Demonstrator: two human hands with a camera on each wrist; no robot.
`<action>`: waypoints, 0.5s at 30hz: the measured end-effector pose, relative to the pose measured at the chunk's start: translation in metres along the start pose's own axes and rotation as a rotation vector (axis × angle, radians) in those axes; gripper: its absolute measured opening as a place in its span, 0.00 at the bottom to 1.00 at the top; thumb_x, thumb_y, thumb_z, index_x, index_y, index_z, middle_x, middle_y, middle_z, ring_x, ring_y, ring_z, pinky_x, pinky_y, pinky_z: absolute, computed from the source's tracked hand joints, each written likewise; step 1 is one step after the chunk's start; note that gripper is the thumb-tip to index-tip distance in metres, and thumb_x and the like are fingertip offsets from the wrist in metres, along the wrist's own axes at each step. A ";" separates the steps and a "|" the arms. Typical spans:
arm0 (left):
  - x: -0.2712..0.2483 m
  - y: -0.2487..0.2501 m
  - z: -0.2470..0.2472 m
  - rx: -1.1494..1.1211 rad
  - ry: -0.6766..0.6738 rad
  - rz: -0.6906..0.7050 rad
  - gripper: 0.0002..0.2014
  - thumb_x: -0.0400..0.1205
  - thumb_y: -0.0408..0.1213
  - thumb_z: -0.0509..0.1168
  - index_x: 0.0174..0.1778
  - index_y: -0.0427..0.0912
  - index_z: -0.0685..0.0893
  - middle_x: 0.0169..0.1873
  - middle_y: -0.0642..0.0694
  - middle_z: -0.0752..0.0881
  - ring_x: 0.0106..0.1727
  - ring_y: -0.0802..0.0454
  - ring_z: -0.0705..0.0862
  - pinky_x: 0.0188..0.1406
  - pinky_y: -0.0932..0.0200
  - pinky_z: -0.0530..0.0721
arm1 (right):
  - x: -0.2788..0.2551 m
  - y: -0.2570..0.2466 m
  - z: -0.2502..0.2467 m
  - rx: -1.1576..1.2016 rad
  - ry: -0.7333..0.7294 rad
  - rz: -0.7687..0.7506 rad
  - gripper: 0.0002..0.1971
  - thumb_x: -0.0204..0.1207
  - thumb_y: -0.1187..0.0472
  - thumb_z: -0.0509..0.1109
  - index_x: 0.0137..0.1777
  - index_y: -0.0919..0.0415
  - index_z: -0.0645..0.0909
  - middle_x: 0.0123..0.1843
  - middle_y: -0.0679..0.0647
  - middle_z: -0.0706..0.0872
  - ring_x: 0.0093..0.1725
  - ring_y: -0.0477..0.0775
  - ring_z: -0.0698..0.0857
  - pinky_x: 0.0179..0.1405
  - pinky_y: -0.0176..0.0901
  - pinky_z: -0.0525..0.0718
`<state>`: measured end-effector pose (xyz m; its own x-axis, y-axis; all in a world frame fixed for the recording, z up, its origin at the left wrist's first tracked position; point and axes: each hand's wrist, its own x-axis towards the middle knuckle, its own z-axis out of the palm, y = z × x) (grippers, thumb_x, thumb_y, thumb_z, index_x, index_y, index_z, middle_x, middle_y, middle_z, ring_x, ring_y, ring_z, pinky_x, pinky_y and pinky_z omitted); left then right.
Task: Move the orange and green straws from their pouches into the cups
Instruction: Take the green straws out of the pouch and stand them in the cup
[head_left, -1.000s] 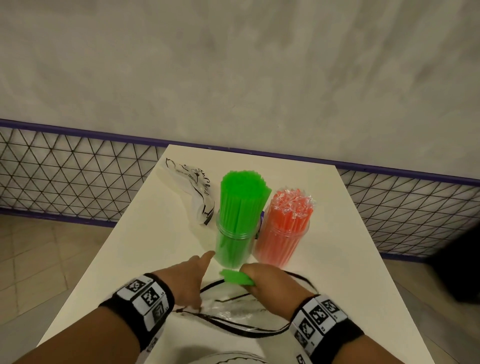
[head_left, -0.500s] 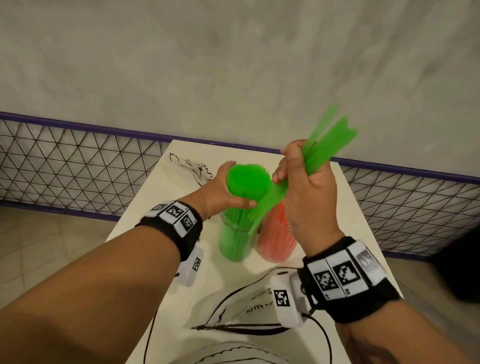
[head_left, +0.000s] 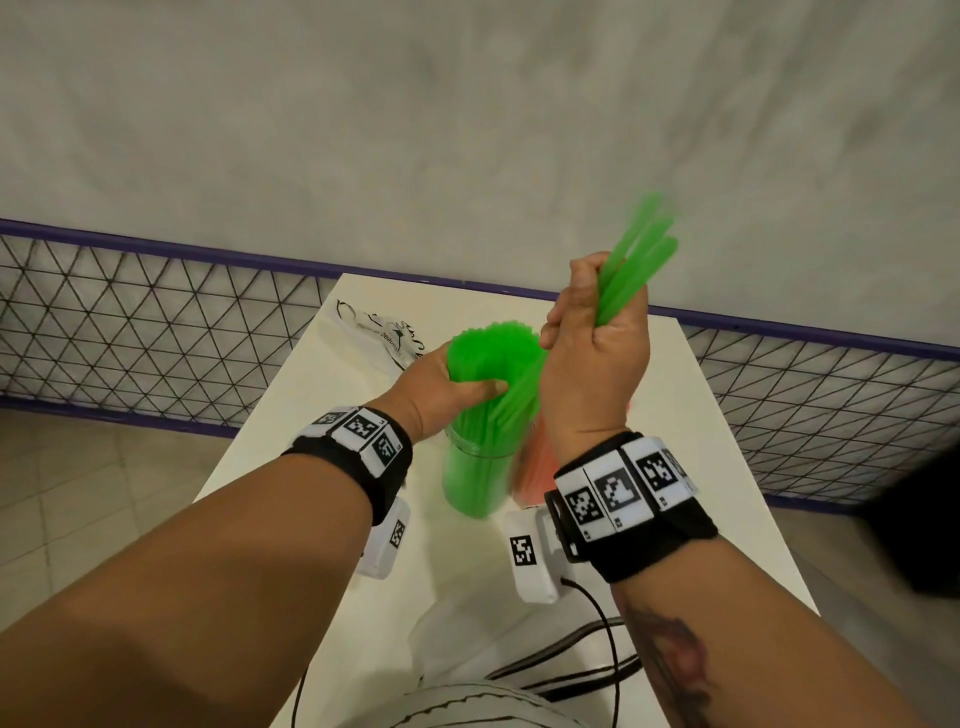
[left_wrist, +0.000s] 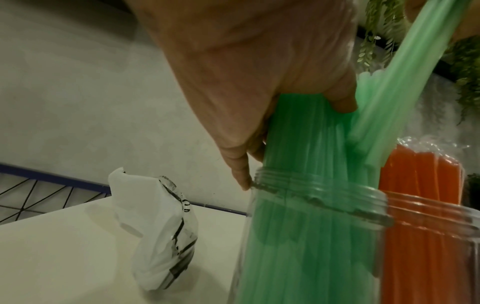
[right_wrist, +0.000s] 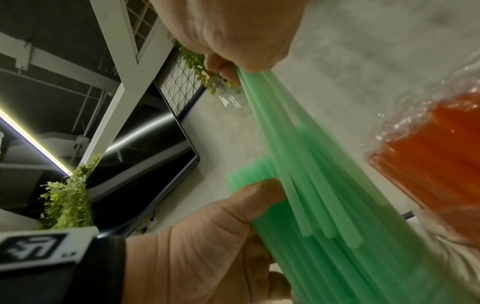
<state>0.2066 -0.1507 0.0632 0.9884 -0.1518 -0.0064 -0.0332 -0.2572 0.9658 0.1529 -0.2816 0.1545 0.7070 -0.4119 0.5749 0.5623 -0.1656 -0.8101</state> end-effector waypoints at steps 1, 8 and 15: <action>0.001 -0.001 0.000 -0.005 0.003 0.000 0.38 0.59 0.59 0.78 0.66 0.49 0.85 0.55 0.52 0.92 0.59 0.52 0.89 0.67 0.46 0.84 | -0.001 0.003 0.003 -0.014 -0.006 -0.005 0.04 0.84 0.48 0.63 0.47 0.40 0.77 0.33 0.48 0.79 0.30 0.54 0.78 0.34 0.55 0.83; 0.006 -0.008 -0.001 -0.019 0.002 0.019 0.30 0.66 0.49 0.80 0.66 0.49 0.85 0.55 0.52 0.92 0.58 0.53 0.89 0.67 0.43 0.84 | -0.008 0.014 0.017 -0.074 -0.056 0.001 0.08 0.83 0.44 0.61 0.50 0.44 0.78 0.37 0.40 0.81 0.38 0.53 0.83 0.42 0.61 0.86; 0.000 -0.020 -0.002 -0.001 -0.003 0.072 0.42 0.65 0.67 0.70 0.73 0.48 0.79 0.61 0.52 0.89 0.63 0.56 0.87 0.69 0.47 0.83 | 0.002 0.010 0.017 0.073 0.045 0.084 0.05 0.86 0.55 0.61 0.48 0.46 0.75 0.28 0.42 0.76 0.26 0.47 0.75 0.30 0.51 0.81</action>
<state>0.2073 -0.1434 0.0448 0.9830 -0.1726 0.0622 -0.1039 -0.2441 0.9642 0.1669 -0.2683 0.1495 0.7336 -0.4620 0.4983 0.5330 -0.0636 -0.8437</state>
